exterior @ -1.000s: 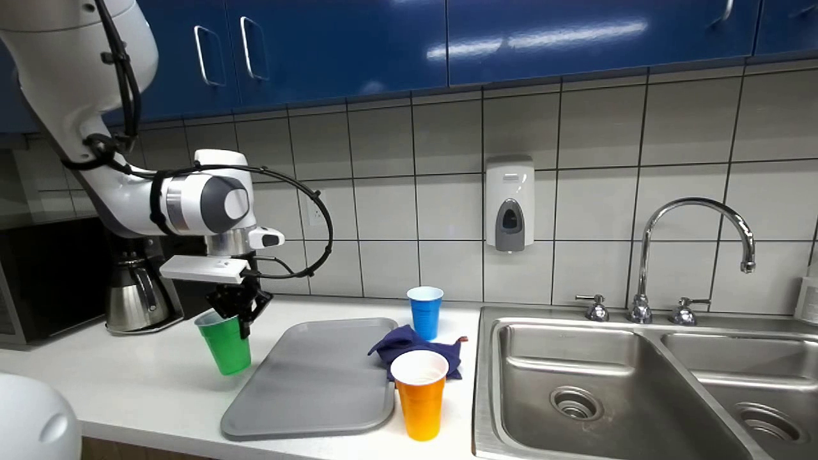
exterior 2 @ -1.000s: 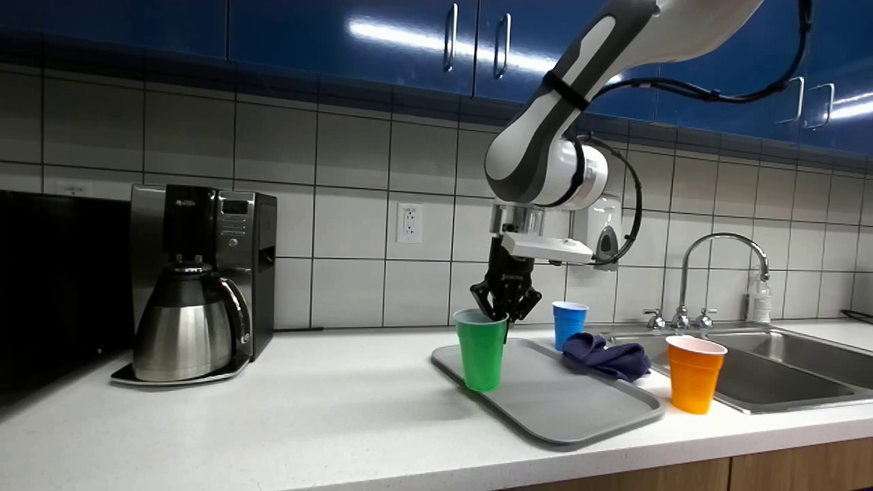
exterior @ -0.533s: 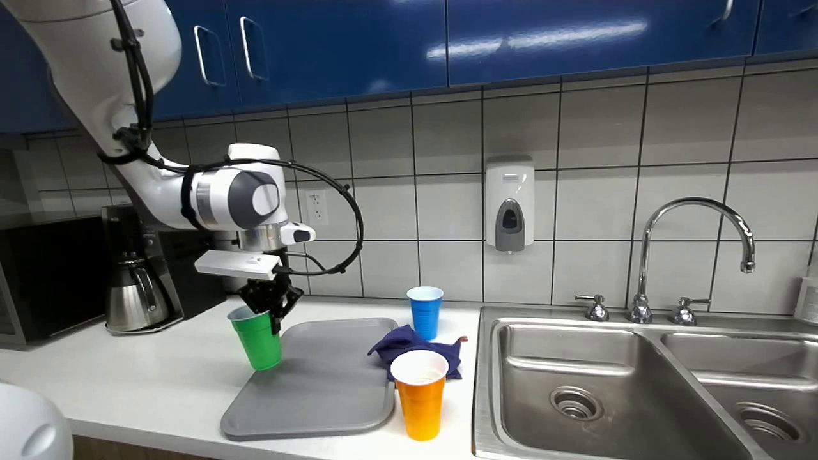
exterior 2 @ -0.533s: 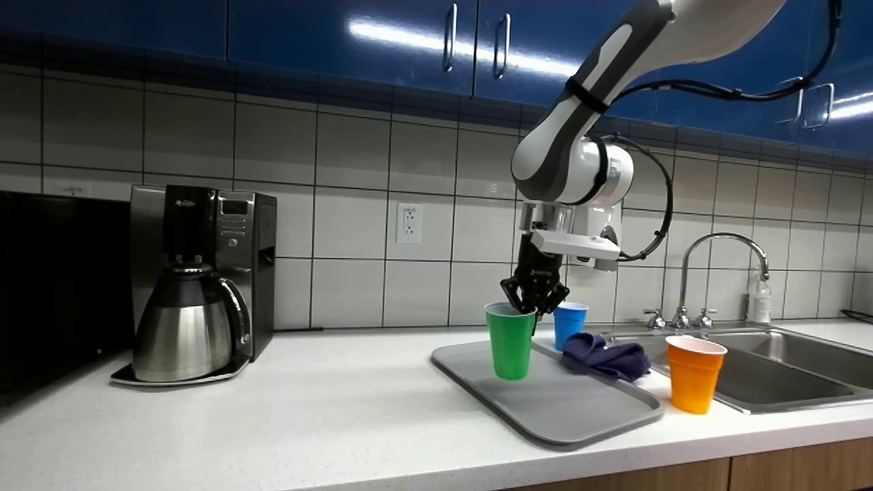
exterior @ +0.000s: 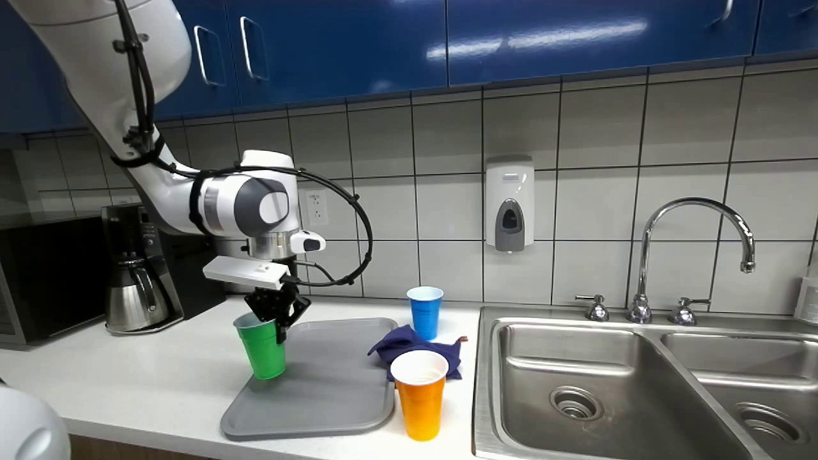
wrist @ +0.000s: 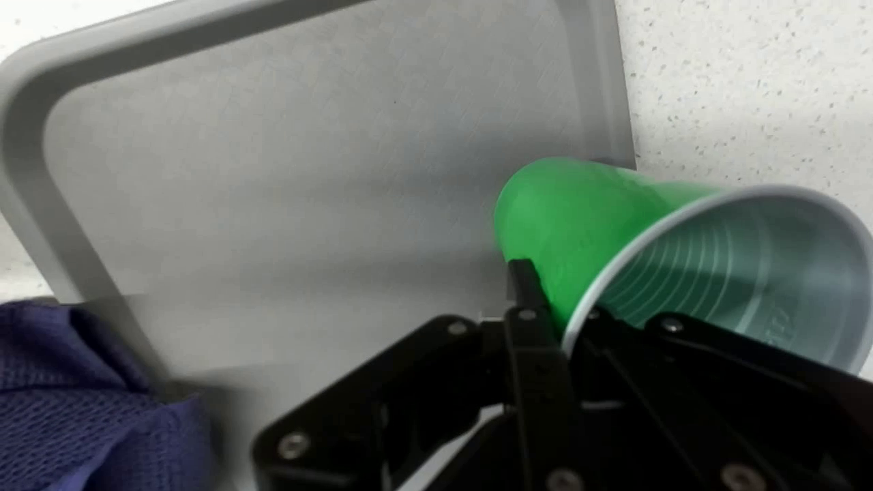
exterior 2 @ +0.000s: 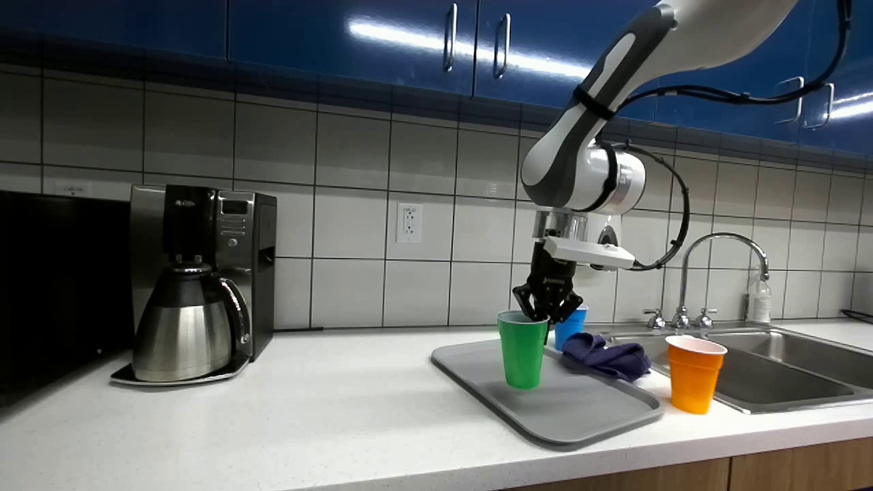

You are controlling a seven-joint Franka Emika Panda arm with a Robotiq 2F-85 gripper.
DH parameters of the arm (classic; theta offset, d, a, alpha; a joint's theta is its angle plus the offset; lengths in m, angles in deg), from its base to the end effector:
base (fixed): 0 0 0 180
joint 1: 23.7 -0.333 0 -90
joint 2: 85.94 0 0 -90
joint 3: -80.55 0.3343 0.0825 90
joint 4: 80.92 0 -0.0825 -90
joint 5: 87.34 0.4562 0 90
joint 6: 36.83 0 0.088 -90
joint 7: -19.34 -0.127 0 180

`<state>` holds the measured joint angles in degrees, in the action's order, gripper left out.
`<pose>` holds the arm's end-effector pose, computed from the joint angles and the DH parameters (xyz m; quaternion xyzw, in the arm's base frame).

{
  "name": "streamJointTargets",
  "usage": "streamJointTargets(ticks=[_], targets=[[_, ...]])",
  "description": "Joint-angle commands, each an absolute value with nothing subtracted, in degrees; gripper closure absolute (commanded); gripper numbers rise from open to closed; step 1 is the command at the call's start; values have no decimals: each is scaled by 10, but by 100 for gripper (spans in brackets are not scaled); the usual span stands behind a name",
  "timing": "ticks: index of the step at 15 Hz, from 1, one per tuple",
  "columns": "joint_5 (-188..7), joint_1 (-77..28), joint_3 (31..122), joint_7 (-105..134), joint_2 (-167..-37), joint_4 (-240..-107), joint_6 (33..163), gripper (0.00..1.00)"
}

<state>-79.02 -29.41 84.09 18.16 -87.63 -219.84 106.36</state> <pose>0.5321 0.0876 0.2417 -0.9986 -0.0132 -0.0182 0.0475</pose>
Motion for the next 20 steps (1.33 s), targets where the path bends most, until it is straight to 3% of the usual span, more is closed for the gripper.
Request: streamJointTargets(ticks=[1, 18, 19, 20], targets=[[-776, -284, 841, 205, -872, -2207, 1054, 99], [-770, -280, 841, 227, -905, -2216, 1054, 99], [-773, -280, 841, 230, -906, -2216, 1050, 72], [-776, -280, 841, 233, -906, -2217, 1047, 71]])
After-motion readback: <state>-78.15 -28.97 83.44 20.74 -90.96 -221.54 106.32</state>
